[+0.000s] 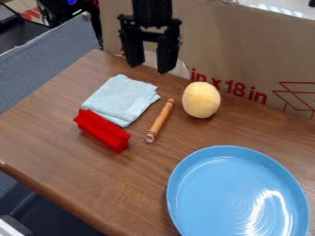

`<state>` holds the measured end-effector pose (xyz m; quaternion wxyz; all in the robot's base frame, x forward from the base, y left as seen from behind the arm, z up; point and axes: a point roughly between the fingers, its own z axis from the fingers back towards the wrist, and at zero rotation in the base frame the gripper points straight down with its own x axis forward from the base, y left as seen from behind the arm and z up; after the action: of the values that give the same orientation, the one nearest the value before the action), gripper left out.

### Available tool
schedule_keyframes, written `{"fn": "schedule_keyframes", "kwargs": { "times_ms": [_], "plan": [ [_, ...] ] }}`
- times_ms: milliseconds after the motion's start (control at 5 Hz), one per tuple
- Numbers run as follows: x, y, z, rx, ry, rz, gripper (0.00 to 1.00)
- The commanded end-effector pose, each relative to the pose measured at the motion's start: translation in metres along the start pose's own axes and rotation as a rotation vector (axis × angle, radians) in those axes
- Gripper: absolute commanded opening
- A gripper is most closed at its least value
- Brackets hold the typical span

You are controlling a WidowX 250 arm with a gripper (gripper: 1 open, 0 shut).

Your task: Move the cloth to the right side of the table

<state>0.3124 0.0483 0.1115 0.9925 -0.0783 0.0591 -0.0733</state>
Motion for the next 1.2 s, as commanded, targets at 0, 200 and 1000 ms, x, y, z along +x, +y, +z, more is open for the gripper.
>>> {"fn": "schedule_keyframes", "kwargs": {
  "times_ms": [0,200,1000],
  "plan": [
    [-0.01,0.018,0.01,0.108,-0.082,-0.072,1.0],
    [-0.028,0.042,0.006,0.124,-0.104,-0.18,1.0],
    [-0.072,0.034,-0.018,0.13,-0.1,-0.221,1.0]
  ]
}}
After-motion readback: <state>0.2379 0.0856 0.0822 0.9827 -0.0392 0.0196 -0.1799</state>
